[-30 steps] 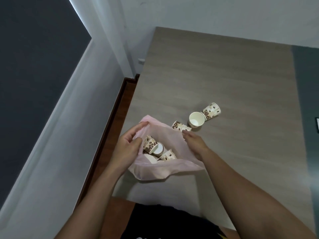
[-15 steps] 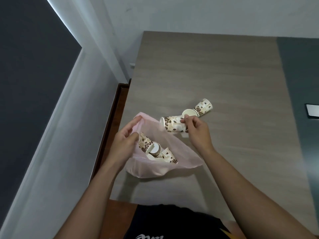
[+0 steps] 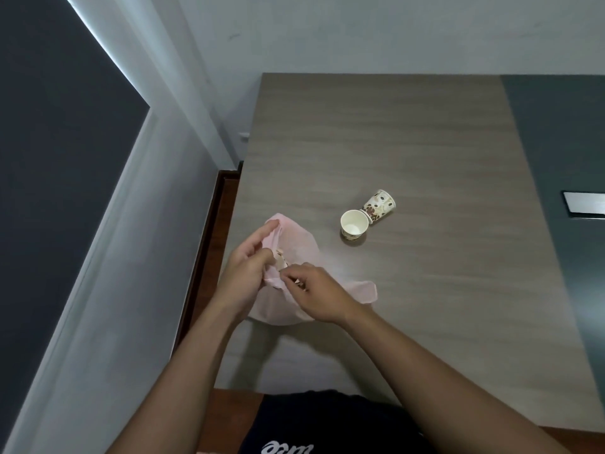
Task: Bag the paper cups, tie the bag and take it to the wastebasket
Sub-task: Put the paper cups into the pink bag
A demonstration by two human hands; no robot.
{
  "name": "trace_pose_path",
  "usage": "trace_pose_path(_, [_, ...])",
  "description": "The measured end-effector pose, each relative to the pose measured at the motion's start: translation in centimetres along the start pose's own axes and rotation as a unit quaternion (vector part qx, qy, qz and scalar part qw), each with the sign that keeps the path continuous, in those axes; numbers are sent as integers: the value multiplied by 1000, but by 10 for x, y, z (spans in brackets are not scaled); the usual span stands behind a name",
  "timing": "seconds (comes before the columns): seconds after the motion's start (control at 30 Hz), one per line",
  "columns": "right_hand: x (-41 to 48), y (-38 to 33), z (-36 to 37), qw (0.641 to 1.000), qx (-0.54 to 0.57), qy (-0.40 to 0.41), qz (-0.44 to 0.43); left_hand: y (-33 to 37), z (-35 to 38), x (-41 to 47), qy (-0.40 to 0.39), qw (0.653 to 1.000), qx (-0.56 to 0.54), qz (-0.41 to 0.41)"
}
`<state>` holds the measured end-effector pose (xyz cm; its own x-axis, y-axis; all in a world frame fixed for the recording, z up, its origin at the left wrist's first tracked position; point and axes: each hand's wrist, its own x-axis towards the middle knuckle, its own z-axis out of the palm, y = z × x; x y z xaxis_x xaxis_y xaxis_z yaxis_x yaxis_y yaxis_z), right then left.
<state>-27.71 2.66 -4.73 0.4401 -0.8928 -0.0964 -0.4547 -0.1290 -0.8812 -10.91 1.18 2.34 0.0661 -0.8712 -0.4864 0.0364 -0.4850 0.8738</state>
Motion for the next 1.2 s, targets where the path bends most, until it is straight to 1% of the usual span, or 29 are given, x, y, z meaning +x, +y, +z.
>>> trace_pose_path(0.1, [3,11,17,998,-39,-43,7,1,1,0,-32,998,-58,-16])
trace_pose_path(0.2, [4,22,25,996,-58,-73,7,2,2,-1,-34,997,-64,-13])
trace_pose_path(0.27, [4,23,22,996,-53,-65,-26,1,1,0,-33,998,-55,-4])
trace_pose_path(0.3, [3,21,17,997,-47,-46,-36,2,1,0,-28,998,-50,-3])
trace_pose_path(0.33, [3,20,11,999,-35,-14,-29,2,1,0,-24,998,-51,-2])
trace_pose_path(0.4, [5,22,-6,997,14,67,26,1,2,0,-10,998,-58,-4])
trace_pose_path(0.47, [11,28,-26,982,85,140,97,0,2,-1,10,998,-65,-10])
trace_pose_path(0.53, [18,39,-45,965,103,191,145,-3,1,-2,19,997,-70,-20])
trace_pose_path(0.57, [22,48,-53,960,105,201,167,-3,0,-3,21,997,-69,-24])
trace_pose_path(0.6, [27,59,-60,955,102,202,193,-2,0,-6,19,997,-67,-26])
trace_pose_path(0.7, [40,91,-72,943,71,167,281,1,-5,-16,14,998,-48,-26])
trace_pose_path(0.8, [47,114,-71,933,38,128,335,0,-15,-25,5,999,-30,-28])
trace_pose_path(0.93, [49,142,-63,916,16,116,383,1,-32,-36,-4,999,-4,-32])
trace_pose_path(1.0, [44,144,-58,914,-9,129,386,0,-40,-38,-2,1000,7,-29])
trace_pose_path(1.03, [39,139,-57,913,-4,152,378,-2,-42,-37,0,1000,8,-29])
trace_pose_path(1.1, [29,126,-59,905,55,221,359,-6,-43,-34,16,999,-9,-36])
trace_pose_path(1.17, [23,107,-59,876,161,288,352,-8,-41,-29,31,998,-18,-45])
trace_pose_path(1.2, [21,97,-57,858,219,307,349,-9,-39,-26,36,998,-18,-46])
